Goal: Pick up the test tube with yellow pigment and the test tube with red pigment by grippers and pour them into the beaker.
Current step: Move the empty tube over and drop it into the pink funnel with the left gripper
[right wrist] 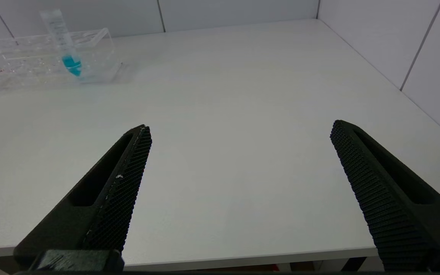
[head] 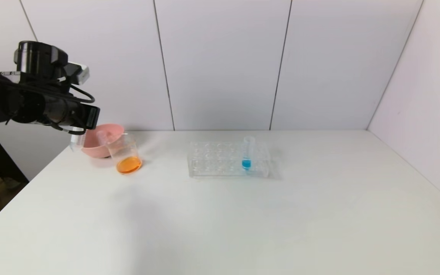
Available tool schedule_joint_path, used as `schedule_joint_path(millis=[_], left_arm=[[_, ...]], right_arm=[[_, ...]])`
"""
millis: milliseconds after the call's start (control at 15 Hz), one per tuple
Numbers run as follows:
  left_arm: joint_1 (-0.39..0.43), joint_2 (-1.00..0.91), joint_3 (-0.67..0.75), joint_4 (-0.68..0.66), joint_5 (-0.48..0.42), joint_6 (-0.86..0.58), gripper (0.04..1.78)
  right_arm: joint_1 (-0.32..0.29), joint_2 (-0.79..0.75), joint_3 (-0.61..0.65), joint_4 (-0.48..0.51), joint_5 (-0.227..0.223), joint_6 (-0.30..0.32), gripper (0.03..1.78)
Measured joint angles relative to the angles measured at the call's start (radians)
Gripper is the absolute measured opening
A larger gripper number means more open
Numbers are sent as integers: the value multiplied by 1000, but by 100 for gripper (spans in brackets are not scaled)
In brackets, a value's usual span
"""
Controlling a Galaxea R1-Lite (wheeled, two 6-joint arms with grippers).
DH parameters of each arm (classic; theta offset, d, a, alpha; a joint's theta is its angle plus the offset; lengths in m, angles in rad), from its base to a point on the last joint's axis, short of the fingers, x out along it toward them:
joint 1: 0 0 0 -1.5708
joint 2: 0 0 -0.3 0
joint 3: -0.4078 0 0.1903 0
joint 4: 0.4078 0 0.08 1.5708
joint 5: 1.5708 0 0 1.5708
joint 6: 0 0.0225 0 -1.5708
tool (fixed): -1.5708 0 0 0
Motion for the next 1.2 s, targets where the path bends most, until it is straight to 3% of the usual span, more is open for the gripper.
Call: schedule_joint_path(millis=[267, 400, 733, 1200], left_arm=[[11, -51, 241, -485, 33, -142, 45], [14, -17, 268, -601, 39, -188, 45], [36, 202, 190, -778, 96, -209, 45], [70, 451, -63, -789, 131, -210, 52]], right_arm=[[0, 0, 0, 0, 0, 0, 171], [0, 0, 0, 0, 0, 0, 171], [0, 0, 0, 0, 0, 0, 171], [0, 0, 0, 0, 0, 0, 171]])
